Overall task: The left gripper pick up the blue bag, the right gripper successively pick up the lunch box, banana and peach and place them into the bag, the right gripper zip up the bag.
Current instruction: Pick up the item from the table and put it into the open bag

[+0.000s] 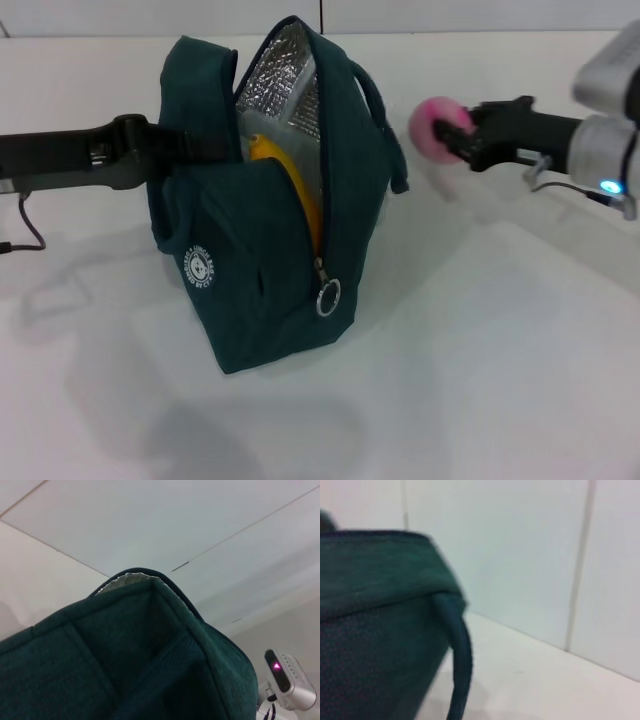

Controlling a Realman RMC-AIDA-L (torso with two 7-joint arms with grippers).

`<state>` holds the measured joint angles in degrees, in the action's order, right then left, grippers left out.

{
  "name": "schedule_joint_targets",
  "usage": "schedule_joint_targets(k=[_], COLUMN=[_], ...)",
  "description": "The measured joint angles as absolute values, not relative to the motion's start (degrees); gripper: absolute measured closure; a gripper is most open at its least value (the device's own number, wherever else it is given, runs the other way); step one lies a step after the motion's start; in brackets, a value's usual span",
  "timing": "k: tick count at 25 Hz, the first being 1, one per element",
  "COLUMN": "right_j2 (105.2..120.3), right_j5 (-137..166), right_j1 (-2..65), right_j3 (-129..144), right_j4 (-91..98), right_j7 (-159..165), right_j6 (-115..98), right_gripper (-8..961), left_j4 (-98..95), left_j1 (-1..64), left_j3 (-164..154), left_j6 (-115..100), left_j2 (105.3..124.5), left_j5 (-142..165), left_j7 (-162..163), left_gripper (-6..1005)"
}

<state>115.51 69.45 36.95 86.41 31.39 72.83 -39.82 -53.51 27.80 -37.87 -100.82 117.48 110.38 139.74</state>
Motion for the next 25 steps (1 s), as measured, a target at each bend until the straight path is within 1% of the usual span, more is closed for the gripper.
schedule_joint_targets(k=[6,8,10,13,16,19,25], right_j2=[115.47,115.52,115.49,115.46,115.43,115.82,116.15], right_j5=[69.6,68.8,65.5,60.7,58.2,57.7,56.6], right_j1=[32.4,30.5,28.8,28.2,29.1,31.9,40.0], right_j3=[81.4,78.5,74.9,73.0,73.0,74.9,82.8], right_j4=[34.9,37.1,38.9,39.7,39.7,38.5,33.2], right_j7=[72.6,72.8,73.0,73.0,73.1,74.1,74.1], right_j6=[-42.2,-47.3,-58.5,-70.3,-76.8,-80.8,-76.5], right_gripper=[702,718,749,782,808,818,839], left_j4=[-53.5,-53.5,-53.5,-53.7,-53.8,-53.6,-53.2], left_j1=[27.3,27.2,27.1,26.5,26.5,26.9,27.0], left_j3=[-37.9,-37.9,-37.9,-37.9,-37.9,-37.9,-37.9], left_j6=[-101.3,-101.8,-101.9,-102.0,-102.0,-102.0,-102.0], left_j2=[117.48,117.63,117.70,117.90,118.00,118.02,118.03], left_j5=[110.4,110.4,110.1,109.7,109.7,109.7,109.0], left_j7=[139.7,139.7,139.7,139.4,139.3,139.3,139.3], left_gripper=[956,956,956,956,956,956,956])
